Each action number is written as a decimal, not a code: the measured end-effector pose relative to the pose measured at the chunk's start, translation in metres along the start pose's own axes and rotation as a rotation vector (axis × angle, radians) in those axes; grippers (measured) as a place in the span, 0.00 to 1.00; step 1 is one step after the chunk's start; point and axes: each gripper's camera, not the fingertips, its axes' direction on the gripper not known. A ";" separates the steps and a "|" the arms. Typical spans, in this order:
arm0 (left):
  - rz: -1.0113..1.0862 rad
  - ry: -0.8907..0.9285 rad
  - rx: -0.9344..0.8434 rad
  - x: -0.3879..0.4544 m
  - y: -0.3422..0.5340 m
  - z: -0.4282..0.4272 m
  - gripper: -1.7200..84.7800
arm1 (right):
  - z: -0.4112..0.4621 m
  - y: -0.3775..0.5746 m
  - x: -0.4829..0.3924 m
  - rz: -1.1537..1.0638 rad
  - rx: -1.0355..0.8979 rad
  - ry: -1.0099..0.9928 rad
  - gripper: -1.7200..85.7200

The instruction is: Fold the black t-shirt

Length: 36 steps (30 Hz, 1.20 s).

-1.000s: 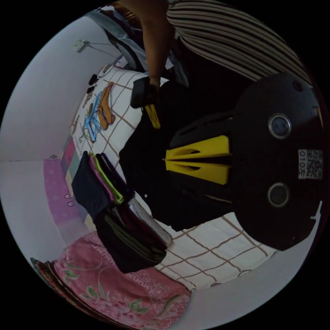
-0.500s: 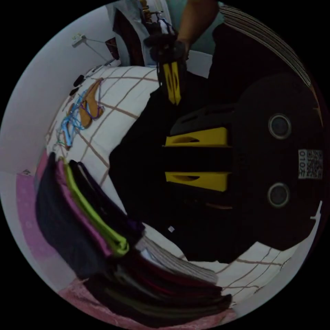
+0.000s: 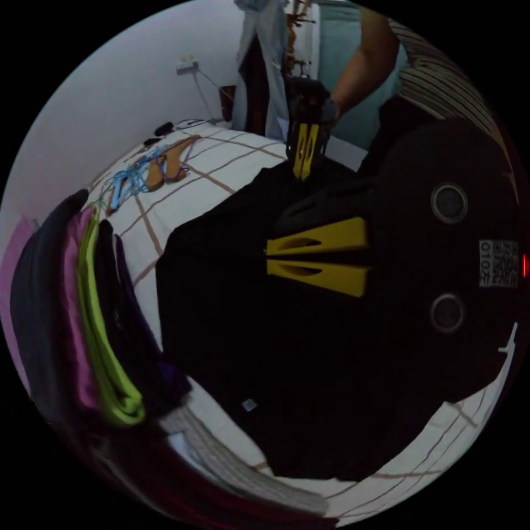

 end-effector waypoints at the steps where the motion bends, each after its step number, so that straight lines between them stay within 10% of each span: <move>1: -0.042 0.030 0.003 -0.008 -0.003 0.003 0.02 | 0.001 0.002 0.000 0.013 -0.004 0.008 0.06; 7: -0.234 0.157 0.056 -0.042 -0.017 0.020 0.02 | -0.002 0.014 -0.001 0.041 0.006 -0.025 0.06; 23: 0.089 -0.329 0.041 -0.024 -0.076 0.000 0.10 | -0.021 0.078 0.025 0.318 0.171 -0.030 0.09; 36: 0.220 -0.262 -0.034 0.002 -0.204 0.030 0.07 | 0.008 0.050 0.040 0.325 0.106 -0.024 0.08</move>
